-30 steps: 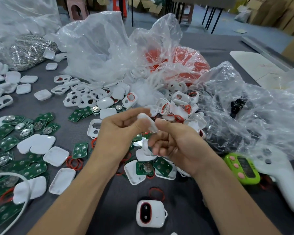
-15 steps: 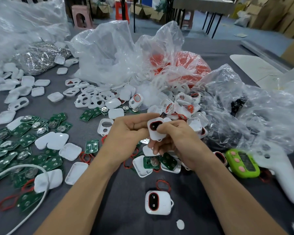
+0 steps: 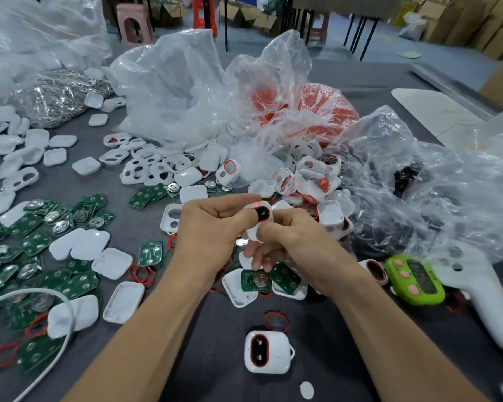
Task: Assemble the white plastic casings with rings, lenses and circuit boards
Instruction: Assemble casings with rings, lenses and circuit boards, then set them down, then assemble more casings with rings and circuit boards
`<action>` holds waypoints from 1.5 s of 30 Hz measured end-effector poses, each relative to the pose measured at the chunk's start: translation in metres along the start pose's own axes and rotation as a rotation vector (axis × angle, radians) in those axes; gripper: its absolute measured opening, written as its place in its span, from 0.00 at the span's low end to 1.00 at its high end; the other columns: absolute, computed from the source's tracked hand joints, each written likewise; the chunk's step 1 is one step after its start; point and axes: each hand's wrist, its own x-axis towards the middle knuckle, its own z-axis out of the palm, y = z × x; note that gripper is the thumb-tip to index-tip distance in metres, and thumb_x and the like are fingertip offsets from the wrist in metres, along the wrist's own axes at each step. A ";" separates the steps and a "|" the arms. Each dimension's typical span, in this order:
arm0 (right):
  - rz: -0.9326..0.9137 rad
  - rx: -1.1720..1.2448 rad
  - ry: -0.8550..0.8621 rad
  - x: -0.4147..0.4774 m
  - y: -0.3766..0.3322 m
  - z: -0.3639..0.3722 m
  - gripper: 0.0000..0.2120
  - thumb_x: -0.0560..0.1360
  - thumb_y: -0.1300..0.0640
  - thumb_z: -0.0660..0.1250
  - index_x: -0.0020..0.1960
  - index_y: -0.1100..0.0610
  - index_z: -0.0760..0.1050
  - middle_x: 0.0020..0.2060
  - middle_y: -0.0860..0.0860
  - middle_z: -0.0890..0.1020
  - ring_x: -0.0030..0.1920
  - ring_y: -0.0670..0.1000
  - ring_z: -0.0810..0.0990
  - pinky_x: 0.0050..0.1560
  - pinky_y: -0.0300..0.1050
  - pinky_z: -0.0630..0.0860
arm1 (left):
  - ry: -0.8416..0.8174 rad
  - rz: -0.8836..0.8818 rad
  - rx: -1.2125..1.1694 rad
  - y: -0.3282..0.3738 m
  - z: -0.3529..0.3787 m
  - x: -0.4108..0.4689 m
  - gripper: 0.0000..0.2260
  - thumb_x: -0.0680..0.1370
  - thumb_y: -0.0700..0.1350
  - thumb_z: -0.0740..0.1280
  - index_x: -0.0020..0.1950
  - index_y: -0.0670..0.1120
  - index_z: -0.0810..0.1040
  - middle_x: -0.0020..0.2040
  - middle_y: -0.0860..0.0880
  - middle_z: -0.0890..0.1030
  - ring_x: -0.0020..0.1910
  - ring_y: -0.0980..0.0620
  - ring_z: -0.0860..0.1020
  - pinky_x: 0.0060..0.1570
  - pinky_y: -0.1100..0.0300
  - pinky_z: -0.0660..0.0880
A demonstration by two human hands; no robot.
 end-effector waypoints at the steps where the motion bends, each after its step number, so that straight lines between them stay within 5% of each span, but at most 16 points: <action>1: 0.004 -0.004 0.001 0.000 0.000 0.000 0.06 0.77 0.66 0.63 0.46 0.66 0.77 0.37 0.63 0.84 0.32 0.56 0.81 0.31 0.43 0.76 | -0.014 0.000 0.012 0.000 -0.001 0.000 0.08 0.73 0.38 0.78 0.48 0.50 0.89 0.42 0.47 0.88 0.41 0.54 0.86 0.41 0.66 0.79; 5: 0.021 0.007 0.038 0.000 -0.001 0.000 0.08 0.79 0.69 0.62 0.44 0.66 0.78 0.35 0.63 0.83 0.28 0.55 0.79 0.28 0.42 0.74 | -0.153 -0.025 0.036 0.002 -0.009 0.000 0.09 0.74 0.43 0.76 0.53 0.52 0.88 0.46 0.47 0.88 0.47 0.52 0.86 0.47 0.64 0.80; 10: 0.019 -0.027 0.051 0.002 0.003 0.002 0.06 0.79 0.69 0.62 0.48 0.69 0.77 0.34 0.61 0.83 0.27 0.54 0.78 0.27 0.40 0.72 | -0.170 -0.024 0.037 0.001 -0.017 0.002 0.20 0.61 0.46 0.69 0.52 0.50 0.88 0.48 0.45 0.88 0.51 0.46 0.86 0.54 0.55 0.82; 17: 0.043 -0.233 -0.113 -0.023 -0.028 -0.005 0.08 0.80 0.68 0.63 0.57 0.60 0.72 0.35 0.61 0.84 0.26 0.53 0.76 0.25 0.39 0.69 | 0.244 0.138 0.169 0.004 -0.026 0.001 0.17 0.68 0.34 0.63 0.41 0.51 0.88 0.37 0.50 0.87 0.41 0.54 0.86 0.43 0.67 0.80; 22: 0.201 -0.586 -0.283 -0.076 -0.020 0.013 0.03 0.72 0.56 0.69 0.45 0.52 0.76 0.31 0.54 0.84 0.25 0.51 0.75 0.29 0.42 0.71 | 0.365 0.141 0.264 0.012 -0.036 -0.006 0.15 0.70 0.37 0.63 0.41 0.52 0.87 0.37 0.54 0.87 0.33 0.62 0.81 0.35 0.65 0.75; 28: 0.073 -0.693 0.172 -0.109 0.013 0.026 0.03 0.73 0.48 0.72 0.46 0.42 0.79 0.31 0.47 0.82 0.31 0.44 0.79 0.32 0.36 0.75 | 0.102 0.058 0.446 0.018 -0.036 -0.039 0.20 0.73 0.32 0.65 0.46 0.58 0.86 0.42 0.63 0.86 0.45 0.64 0.84 0.42 0.74 0.76; 31: 0.001 -0.696 0.378 -0.114 0.021 0.027 0.05 0.73 0.51 0.72 0.44 0.40 0.80 0.32 0.42 0.82 0.33 0.41 0.79 0.34 0.28 0.71 | -0.040 0.050 0.614 0.013 -0.046 -0.067 0.18 0.74 0.39 0.72 0.55 0.62 0.85 0.48 0.70 0.84 0.49 0.70 0.81 0.51 0.76 0.74; 35: -0.086 -0.729 0.392 -0.118 0.029 0.041 0.08 0.71 0.53 0.72 0.48 0.42 0.81 0.43 0.34 0.83 0.46 0.37 0.81 0.45 0.25 0.71 | -0.247 0.111 0.796 -0.005 -0.048 -0.090 0.24 0.71 0.40 0.77 0.64 0.59 0.83 0.62 0.67 0.79 0.64 0.70 0.72 0.65 0.78 0.61; 38: -0.116 -0.766 0.315 -0.110 0.031 0.050 0.07 0.71 0.55 0.72 0.47 0.45 0.81 0.46 0.37 0.82 0.47 0.41 0.80 0.47 0.29 0.73 | -0.185 0.153 0.843 -0.014 -0.041 -0.082 0.20 0.72 0.40 0.78 0.62 0.54 0.85 0.61 0.64 0.79 0.66 0.62 0.73 0.65 0.81 0.56; 41: -0.159 -0.735 0.415 -0.096 0.027 0.047 0.09 0.72 0.60 0.71 0.47 0.47 0.84 0.45 0.37 0.84 0.48 0.38 0.80 0.49 0.27 0.72 | -0.056 0.152 0.824 -0.018 -0.036 -0.067 0.23 0.72 0.40 0.78 0.65 0.54 0.83 0.59 0.63 0.77 0.62 0.58 0.75 0.59 0.81 0.58; 45: -0.126 -0.914 0.481 -0.069 0.019 0.034 0.17 0.74 0.63 0.71 0.61 0.51 0.83 0.58 0.47 0.84 0.61 0.46 0.77 0.63 0.30 0.65 | 0.024 0.081 0.760 -0.023 -0.035 -0.056 0.33 0.74 0.40 0.76 0.76 0.59 0.71 0.65 0.61 0.79 0.62 0.61 0.75 0.60 0.75 0.63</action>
